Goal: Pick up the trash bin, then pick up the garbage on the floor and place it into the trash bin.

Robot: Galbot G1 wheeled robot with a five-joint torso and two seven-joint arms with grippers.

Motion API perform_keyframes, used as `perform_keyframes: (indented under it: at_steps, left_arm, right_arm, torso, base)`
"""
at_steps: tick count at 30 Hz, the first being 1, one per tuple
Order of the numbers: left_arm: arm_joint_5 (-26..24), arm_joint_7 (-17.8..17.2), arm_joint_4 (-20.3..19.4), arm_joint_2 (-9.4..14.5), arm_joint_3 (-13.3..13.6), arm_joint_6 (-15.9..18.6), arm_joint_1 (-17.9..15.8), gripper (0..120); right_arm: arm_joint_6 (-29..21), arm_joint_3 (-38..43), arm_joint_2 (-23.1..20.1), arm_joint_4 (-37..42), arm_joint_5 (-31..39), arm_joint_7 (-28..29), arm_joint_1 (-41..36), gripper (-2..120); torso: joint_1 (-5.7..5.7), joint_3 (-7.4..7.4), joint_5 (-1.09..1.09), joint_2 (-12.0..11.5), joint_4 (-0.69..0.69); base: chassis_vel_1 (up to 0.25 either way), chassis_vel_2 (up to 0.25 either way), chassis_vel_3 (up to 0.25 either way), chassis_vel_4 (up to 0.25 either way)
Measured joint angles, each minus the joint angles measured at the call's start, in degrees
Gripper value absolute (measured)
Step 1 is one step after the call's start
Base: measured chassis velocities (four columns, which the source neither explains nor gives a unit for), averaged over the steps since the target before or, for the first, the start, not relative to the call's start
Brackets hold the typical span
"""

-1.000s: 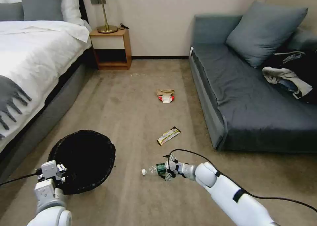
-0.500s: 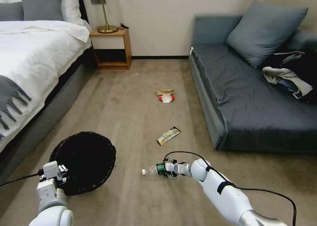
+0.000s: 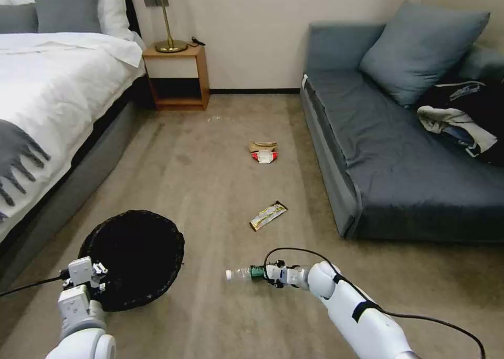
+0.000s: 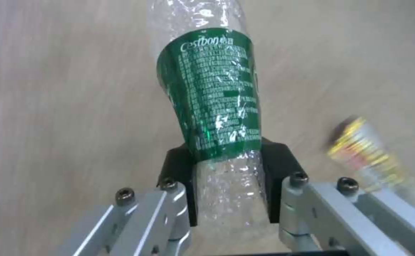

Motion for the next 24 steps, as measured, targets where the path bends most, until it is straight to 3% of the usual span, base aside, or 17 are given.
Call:
perform_keyframes:
  at_steps: [2, 6, 7, 12, 15, 17, 24]
  left_arm:
    - [0.0, 0.0, 0.0, 0.0, 0.0, 0.0, 0.1, 4]
    - [0.0, 0.0, -0.2, 0.0, 0.2, 0.0, 0.3, 4]
    - [0.0, 0.0, -0.2, 0.0, 0.2, 0.0, 0.3, 4]
    - [-0.1, 0.0, -1.1, 0.0, 0.3, -0.1, 0.8, 4]
    - [-0.1, 0.0, -1.3, 0.0, 0.3, -0.1, 0.9, 4]
    - [0.0, 0.1, -1.7, -0.2, 0.5, 0.0, 0.9, 4]
    - [0.3, 0.3, -1.7, -0.6, 0.8, 0.1, 0.8, 4]
  right_arm:
    - [-0.8, 0.1, -1.0, 3.2, 3.8, 0.7, -0.6, 25]
    - [-6.4, -0.6, -4.8, 16.8, 17.8, 3.7, -3.0, 25]
    - [-6.4, -0.6, -4.8, 16.8, 17.8, 3.7, -3.0, 25]
    - [-8.7, -5.0, -6.5, 27.1, 30.6, 9.1, -3.7, 25]
    - [-8.2, -6.4, -6.5, 28.0, 32.8, 9.8, -3.6, 25]
    - [-5.2, -12.3, -5.5, 29.3, 37.1, 12.6, -3.1, 25]
    - [0.7, -21.8, 0.0, 22.0, 35.9, 19.0, 1.0, 25]
  torso:
    - [0.0, 0.0, -0.01, 0.0, -0.01]
    - [0.0, 0.0, -0.01, 0.0, -0.01]
    - [0.0, 0.0, -0.01, 0.0, -0.01]
    - [0.0, 0.0, -0.02, 0.0, 0.0]
    - [0.0, 0.0, -0.01, 0.0, 0.0]
    - [0.0, 0.0, -0.02, 0.0, 0.0]
    - [0.0, 0.0, -0.03, 0.0, 0.0]
  base:
    - [0.0, 0.0, 0.0, 0.0]
    - [0.0, 0.0, 0.0, 0.0]
    - [0.0, 0.0, 0.0, 0.0]
    - [0.0, 0.0, 0.0, 0.0]
    - [0.0, 0.0, 0.0, 0.0]
    - [0.0, 0.0, 0.0, 0.0]
    - [0.0, 0.0, 0.0, 0.0]
